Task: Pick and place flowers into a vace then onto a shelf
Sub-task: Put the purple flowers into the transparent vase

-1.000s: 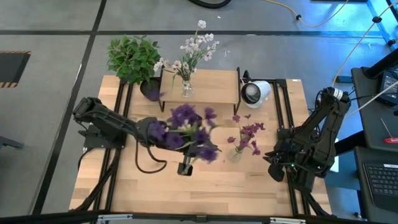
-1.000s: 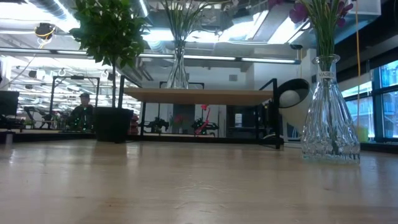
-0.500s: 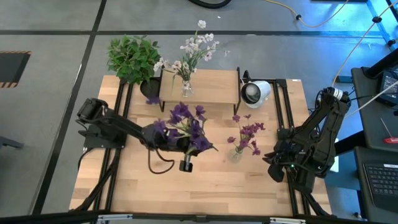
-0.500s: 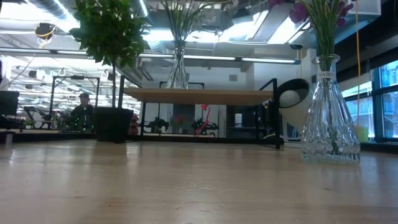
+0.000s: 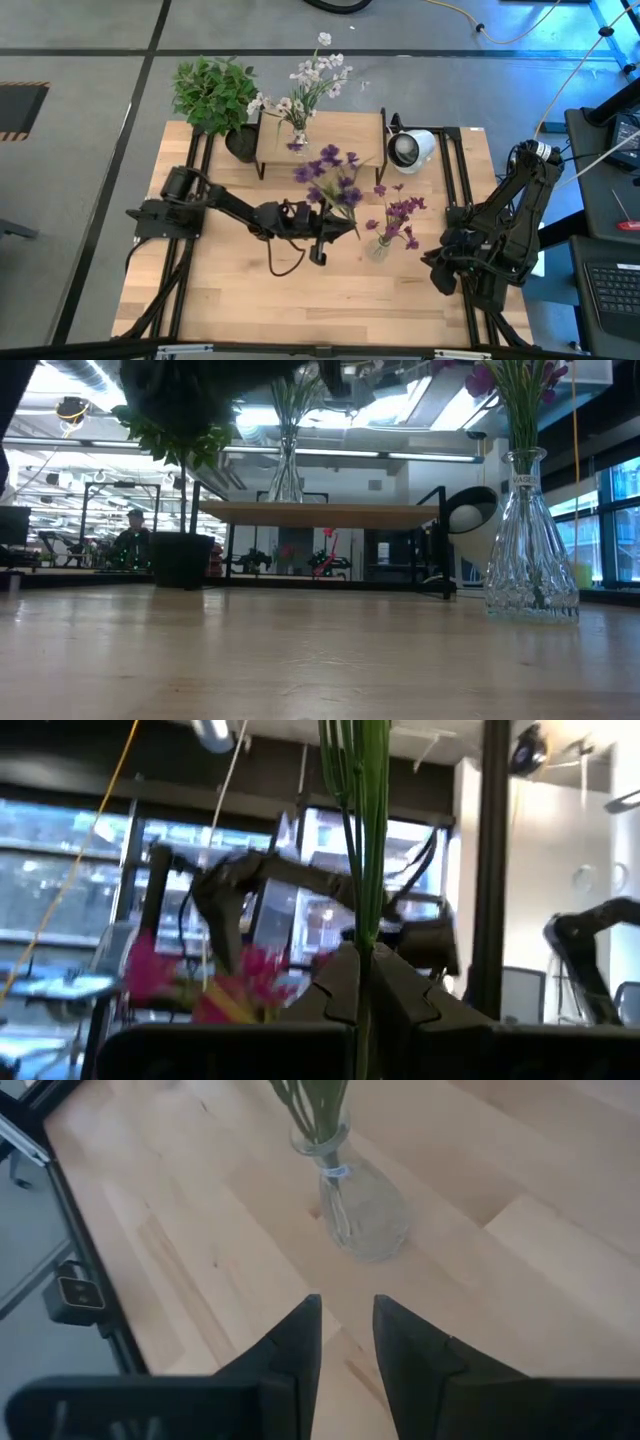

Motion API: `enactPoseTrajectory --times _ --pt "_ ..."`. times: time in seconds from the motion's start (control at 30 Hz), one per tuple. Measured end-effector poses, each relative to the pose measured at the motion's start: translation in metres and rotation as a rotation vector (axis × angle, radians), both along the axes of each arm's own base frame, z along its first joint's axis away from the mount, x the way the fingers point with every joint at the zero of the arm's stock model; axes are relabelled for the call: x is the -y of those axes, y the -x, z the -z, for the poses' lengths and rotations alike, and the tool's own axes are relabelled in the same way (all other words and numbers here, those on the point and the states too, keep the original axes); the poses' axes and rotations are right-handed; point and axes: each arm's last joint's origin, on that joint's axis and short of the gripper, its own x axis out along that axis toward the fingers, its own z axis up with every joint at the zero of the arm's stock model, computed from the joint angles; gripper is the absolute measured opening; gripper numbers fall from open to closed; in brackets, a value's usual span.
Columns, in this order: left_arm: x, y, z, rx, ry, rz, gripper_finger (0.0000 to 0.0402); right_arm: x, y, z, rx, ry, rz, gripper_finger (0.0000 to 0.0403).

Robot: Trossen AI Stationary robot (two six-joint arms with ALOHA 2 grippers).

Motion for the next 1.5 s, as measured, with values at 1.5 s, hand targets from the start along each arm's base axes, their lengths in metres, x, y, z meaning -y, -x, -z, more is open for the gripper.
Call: enactPoseTrajectory --times 1.5 --pt "-0.010 -0.074 0.047 -0.009 0.048 -0.011 0.0004 0.000 -0.006 -0.001 0.015 -0.032 0.025 0.0097"
